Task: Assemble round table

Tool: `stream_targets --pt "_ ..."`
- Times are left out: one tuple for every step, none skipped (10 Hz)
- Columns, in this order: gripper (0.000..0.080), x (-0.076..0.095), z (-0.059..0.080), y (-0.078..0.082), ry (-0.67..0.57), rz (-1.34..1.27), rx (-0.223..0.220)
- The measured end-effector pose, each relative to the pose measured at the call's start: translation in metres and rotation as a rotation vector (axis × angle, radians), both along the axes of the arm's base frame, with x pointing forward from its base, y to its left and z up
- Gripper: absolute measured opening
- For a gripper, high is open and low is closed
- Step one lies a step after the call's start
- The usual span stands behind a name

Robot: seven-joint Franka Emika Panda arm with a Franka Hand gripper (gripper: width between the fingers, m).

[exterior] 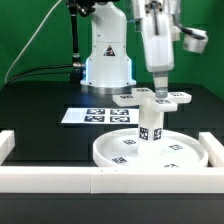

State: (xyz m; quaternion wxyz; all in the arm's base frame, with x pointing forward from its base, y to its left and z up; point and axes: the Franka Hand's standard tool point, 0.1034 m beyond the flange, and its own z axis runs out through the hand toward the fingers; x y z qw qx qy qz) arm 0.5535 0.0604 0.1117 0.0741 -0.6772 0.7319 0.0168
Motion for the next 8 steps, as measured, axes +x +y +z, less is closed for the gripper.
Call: stream_targets --pt "0.0649 0.0011 0.0026 0.0044 -0.002 0.143 -0.027" --pt "0.0649 -0.0003 0.0030 0.0088 0.000 0.231 -0.032" --pt "0.0649 -0.0006 0.0023 0.0094 -0.009 0.315 -0.039" --pt "0.0649 -0.0011 0.0017 0.0106 -0.010 0.337 -0.040" --pt "0.0649 -0.0011 0.0017 0.0101 -0.023 0.444 -0.048" --pt "0.0649 -0.0012 0.0016 0.0100 -0.032 0.515 -0.053" --pt "0.0649 -0.0012 0.0014 0.0092 -0.039 0.587 -0.059" --pt "0.0649 -0.0020 0.0008 0.0054 -0.052 0.755 -0.069"
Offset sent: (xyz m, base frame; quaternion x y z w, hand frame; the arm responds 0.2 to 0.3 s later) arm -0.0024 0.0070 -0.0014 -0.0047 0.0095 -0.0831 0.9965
